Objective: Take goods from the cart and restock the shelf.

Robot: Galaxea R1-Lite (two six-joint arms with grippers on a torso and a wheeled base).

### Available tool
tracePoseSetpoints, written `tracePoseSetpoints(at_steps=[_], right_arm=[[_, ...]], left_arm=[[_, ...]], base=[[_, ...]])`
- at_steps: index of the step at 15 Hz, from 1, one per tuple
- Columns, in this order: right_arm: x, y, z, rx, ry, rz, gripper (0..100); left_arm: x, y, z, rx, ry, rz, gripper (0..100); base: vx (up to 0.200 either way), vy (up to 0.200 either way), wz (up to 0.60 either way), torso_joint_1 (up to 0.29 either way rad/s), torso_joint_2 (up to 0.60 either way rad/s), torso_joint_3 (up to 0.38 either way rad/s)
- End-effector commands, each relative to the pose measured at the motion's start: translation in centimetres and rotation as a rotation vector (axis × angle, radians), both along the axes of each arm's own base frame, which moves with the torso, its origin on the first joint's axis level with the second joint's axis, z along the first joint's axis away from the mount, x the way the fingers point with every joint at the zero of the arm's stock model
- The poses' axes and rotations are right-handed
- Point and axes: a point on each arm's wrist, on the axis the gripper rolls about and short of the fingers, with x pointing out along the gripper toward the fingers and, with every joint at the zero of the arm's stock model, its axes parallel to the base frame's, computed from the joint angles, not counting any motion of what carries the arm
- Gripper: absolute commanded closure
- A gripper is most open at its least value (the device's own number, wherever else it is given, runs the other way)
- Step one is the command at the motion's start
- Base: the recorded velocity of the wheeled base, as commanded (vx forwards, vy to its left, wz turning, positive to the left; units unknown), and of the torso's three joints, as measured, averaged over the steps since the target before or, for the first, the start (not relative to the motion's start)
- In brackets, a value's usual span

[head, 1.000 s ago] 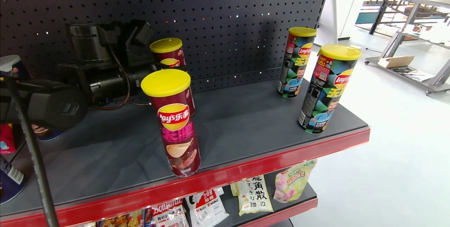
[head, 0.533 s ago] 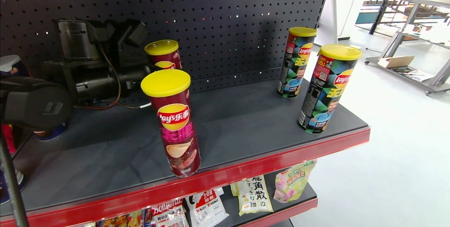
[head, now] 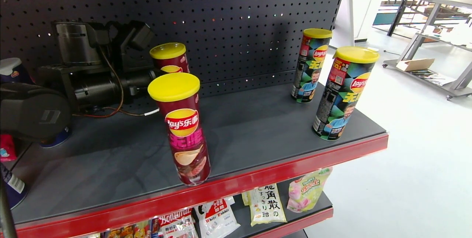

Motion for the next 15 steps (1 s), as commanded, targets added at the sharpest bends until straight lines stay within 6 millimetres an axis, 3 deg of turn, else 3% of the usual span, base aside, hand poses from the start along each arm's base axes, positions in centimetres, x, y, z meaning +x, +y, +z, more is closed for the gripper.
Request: tracePoseSetpoints(at_steps=[1, 15], right_arm=[[0.0, 0.0, -0.01, 0.0, 0.001, 0.0, 0], [0.0, 0.0, -0.01, 0.0, 0.001, 0.0, 0]], left_arm=[[-0.18, -0.03, 0.11, -0.001, -0.003, -0.002, 100], [-0.09, -0.33, -0.16, 0.001, 0.005, -0.01, 100]], base=[[0.0, 0.0, 0.0, 0.0, 0.0, 0.0], [0.0, 0.0, 0.0, 0.0, 0.0, 0.0]])
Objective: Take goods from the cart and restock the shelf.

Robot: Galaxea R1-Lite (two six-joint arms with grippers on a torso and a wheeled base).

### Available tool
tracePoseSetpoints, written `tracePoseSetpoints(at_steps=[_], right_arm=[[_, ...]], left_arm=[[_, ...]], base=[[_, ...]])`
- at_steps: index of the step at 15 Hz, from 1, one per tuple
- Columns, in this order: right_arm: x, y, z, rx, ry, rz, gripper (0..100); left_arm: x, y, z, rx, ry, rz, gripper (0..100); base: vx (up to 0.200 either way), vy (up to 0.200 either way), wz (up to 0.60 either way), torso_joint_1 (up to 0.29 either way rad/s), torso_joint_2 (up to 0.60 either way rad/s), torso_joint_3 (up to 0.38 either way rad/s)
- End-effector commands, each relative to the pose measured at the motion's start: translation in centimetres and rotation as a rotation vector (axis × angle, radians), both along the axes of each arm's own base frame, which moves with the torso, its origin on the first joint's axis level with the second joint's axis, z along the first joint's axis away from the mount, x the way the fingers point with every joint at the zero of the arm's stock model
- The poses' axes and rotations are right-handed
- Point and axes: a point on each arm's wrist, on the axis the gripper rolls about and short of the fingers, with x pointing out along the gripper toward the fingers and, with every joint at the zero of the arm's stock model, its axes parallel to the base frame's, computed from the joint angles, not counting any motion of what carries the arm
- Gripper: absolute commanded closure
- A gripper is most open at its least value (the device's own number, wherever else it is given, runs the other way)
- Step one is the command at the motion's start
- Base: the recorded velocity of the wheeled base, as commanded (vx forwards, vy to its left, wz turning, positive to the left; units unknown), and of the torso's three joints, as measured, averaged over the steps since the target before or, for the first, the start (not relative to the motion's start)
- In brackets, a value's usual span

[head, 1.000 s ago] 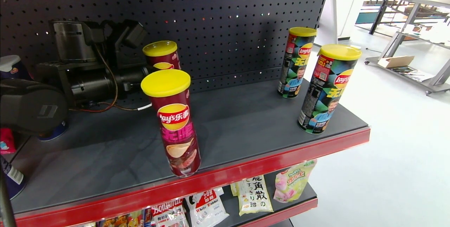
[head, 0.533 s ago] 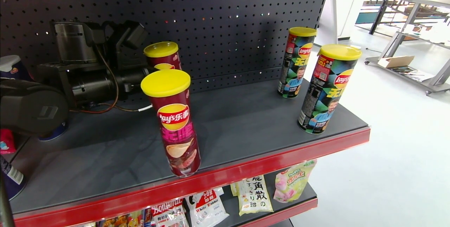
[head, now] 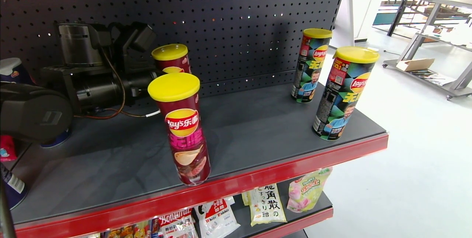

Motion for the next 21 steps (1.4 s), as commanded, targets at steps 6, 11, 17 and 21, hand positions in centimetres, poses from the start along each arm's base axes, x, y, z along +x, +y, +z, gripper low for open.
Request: tracePoseSetpoints(at_steps=[6, 11, 17, 21], right_arm=[[0.0, 0.0, 0.0, -0.001, -0.001, 0.0, 0], [0.0, 0.0, 0.0, -0.001, -0.001, 0.0, 0], [0.0, 0.0, 0.0, -0.001, -0.001, 0.0, 0], [0.0, 0.0, 0.0, -0.001, -0.001, 0.0, 0]], left_arm=[[-0.2, 0.0, -0.4, 0.014, 0.006, -0.003, 0], [-0.7, 0.2, -0.2, 0.016, 0.002, -0.001, 0], [-4.7, 2.4, -0.7, 0.026, 0.031, 0.036, 0], [-8.3, 4.4, -1.7, 0.031, 0.054, 0.075, 0]], base=[[0.0, 0.0, 0.0, 0.0, 0.0, 0.0], [0.0, 0.0, 0.0, 0.0, 0.0, 0.0], [0.0, 0.0, 0.0, 0.0, 0.0, 0.0], [0.0, 0.0, 0.0, 0.0, 0.0, 0.0]])
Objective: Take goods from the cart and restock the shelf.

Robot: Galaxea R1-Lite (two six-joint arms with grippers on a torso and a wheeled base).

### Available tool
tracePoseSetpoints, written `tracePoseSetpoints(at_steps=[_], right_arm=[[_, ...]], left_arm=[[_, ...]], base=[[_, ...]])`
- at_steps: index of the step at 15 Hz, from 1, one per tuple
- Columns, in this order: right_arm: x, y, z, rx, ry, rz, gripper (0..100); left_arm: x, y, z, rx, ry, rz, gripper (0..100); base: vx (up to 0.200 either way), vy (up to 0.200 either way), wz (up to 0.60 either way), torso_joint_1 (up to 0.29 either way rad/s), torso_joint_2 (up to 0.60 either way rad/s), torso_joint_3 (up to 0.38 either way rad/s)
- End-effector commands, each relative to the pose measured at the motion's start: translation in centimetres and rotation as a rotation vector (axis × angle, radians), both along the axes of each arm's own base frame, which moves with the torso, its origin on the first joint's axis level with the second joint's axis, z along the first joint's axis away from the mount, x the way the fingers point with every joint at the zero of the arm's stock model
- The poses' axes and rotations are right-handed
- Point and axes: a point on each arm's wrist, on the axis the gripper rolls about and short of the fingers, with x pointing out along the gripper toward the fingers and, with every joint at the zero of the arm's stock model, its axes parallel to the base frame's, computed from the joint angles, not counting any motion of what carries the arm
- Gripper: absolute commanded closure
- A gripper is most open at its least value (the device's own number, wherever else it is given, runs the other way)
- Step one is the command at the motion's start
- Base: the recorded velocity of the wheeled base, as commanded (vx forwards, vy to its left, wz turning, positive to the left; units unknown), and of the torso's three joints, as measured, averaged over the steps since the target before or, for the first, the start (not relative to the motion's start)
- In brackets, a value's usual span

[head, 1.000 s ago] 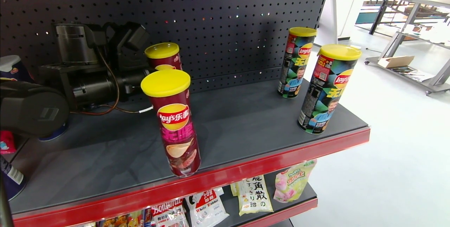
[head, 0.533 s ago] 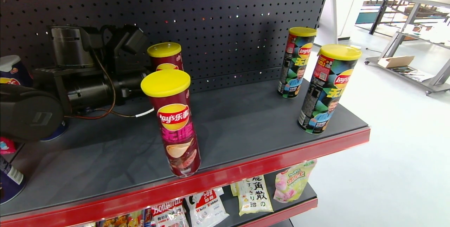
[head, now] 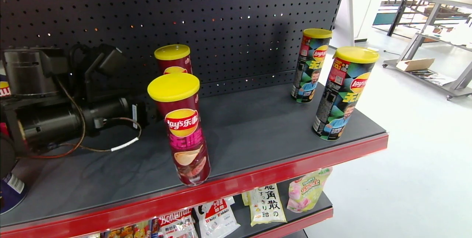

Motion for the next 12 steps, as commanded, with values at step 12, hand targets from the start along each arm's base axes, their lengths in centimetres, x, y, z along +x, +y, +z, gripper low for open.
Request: tracePoseSetpoints(at_steps=[12], right_arm=[[0.0, 0.0, 0.0, 0.0, 0.0, 0.0, 0]], left_arm=[[-28.4, 7.3, -2.4, -0.101, -0.154, 0.237, 0]], base=[[0.0, 0.0, 0.0, 0.0, 0.0, 0.0]])
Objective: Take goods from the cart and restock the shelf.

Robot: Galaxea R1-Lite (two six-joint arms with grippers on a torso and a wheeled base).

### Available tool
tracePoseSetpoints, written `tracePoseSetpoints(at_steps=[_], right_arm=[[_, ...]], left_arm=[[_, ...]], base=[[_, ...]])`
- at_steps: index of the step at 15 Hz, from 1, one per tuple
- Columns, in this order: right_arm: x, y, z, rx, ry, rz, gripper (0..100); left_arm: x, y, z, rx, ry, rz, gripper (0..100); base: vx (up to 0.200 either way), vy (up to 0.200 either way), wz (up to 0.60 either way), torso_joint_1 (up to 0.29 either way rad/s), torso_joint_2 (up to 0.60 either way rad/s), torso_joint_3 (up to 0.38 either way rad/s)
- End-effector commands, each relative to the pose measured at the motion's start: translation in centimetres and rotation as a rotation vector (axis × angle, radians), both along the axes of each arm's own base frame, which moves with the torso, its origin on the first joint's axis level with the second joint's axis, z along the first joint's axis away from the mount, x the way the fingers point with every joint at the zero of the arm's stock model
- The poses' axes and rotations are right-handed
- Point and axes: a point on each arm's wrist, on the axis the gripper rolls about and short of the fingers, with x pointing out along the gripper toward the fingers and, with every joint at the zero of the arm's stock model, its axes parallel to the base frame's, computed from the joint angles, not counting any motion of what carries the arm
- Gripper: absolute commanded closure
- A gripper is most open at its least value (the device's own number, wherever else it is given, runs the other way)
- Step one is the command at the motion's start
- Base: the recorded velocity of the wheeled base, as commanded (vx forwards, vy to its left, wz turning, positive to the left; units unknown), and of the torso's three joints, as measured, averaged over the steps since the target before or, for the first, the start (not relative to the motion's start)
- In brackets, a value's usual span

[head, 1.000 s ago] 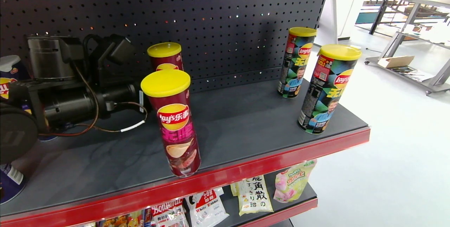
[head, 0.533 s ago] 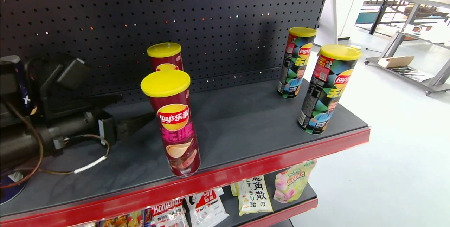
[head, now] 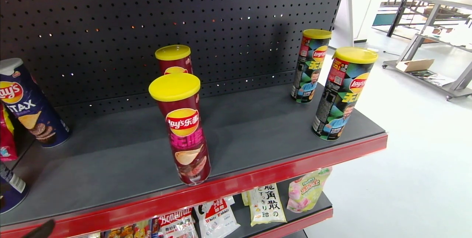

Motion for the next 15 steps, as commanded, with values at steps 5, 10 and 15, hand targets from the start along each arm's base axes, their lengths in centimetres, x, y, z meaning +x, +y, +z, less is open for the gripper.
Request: tracePoseSetpoints(at_steps=[5, 10, 15], right_arm=[[0.0, 0.0, 0.0, 0.0, 0.002, 0.0, 0], [0.0, 0.0, 0.0, 0.0, 0.002, 0.002, 0], [0.0, 0.0, 0.0, 0.0, 0.002, 0.002, 0]], left_arm=[[-6.3, 1.5, -2.7, -0.045, -0.194, 0.156, 0], [-6.2, 1.6, -4.0, -0.039, -0.179, 0.245, 0], [-5.7, 1.6, -4.4, -0.02, -0.148, 0.244, 0]], base=[[0.0, 0.0, 0.0, 0.0, 0.0, 0.0], [0.0, 0.0, 0.0, 0.0, 0.0, 0.0], [0.0, 0.0, 0.24, 0.001, 0.0, 0.001]])
